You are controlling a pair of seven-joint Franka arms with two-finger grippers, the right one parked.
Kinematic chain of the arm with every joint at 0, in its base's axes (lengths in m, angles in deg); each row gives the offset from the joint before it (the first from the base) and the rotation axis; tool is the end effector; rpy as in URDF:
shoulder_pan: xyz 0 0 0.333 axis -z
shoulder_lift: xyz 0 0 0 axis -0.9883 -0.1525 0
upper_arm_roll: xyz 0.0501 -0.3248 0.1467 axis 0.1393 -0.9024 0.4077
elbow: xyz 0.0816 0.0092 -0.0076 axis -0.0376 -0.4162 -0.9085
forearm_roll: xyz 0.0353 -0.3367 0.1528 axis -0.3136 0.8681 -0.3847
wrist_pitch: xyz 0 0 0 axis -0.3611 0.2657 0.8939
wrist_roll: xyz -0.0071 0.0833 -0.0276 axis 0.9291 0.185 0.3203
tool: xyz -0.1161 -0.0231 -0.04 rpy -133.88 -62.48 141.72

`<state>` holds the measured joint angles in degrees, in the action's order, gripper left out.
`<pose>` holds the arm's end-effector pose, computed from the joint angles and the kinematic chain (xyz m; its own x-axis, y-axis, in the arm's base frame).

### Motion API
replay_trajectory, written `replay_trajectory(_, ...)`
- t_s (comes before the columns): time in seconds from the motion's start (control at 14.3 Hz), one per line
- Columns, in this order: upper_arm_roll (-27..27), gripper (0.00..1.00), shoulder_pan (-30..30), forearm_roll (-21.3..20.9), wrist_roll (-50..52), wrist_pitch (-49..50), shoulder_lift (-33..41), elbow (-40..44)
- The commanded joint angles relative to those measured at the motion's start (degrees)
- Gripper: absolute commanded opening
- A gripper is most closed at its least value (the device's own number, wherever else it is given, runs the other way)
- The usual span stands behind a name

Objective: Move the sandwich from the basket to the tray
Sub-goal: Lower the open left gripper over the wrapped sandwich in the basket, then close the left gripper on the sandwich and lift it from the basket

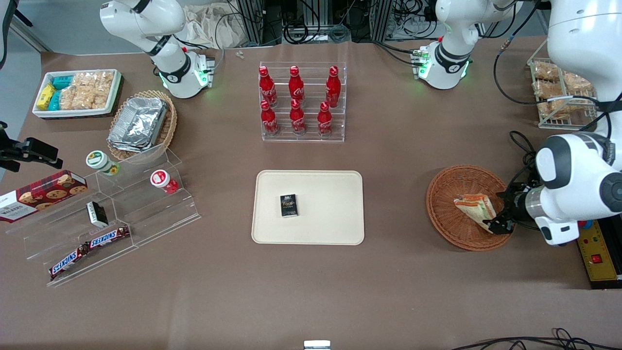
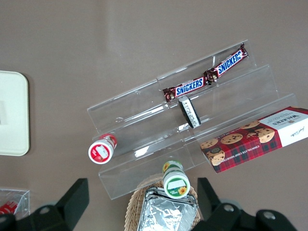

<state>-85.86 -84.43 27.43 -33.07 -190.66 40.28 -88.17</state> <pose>0.6442 0.0160 0.3502 0.5090 0.8510 -0.1296 0.8477 -0.5217 -0.0960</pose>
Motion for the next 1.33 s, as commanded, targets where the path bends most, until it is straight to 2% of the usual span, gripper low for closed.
replay_trajectory(0.0,0.23,1.00,0.30,-2.28,1.18,-4.23,0.00,-3.83)
replay_trajectory(0.49,0.58,1.00,-0.13,-2.45,1.18,-8.02,-0.09,-8.50)
replay_trajectory(1.05,0.49,0.98,0.48,-2.37,3.63,-12.59,-2.55,-9.04)
replay_trajectory(1.12,0.41,0.89,0.65,-2.37,3.99,-12.69,-2.55,-8.95)
replay_trajectory(1.19,0.41,0.73,1.00,-2.37,3.99,-12.60,-2.38,-9.04)
replay_trajectory(1.26,0.41,0.49,1.09,-2.37,4.08,-12.42,-2.20,-8.95)
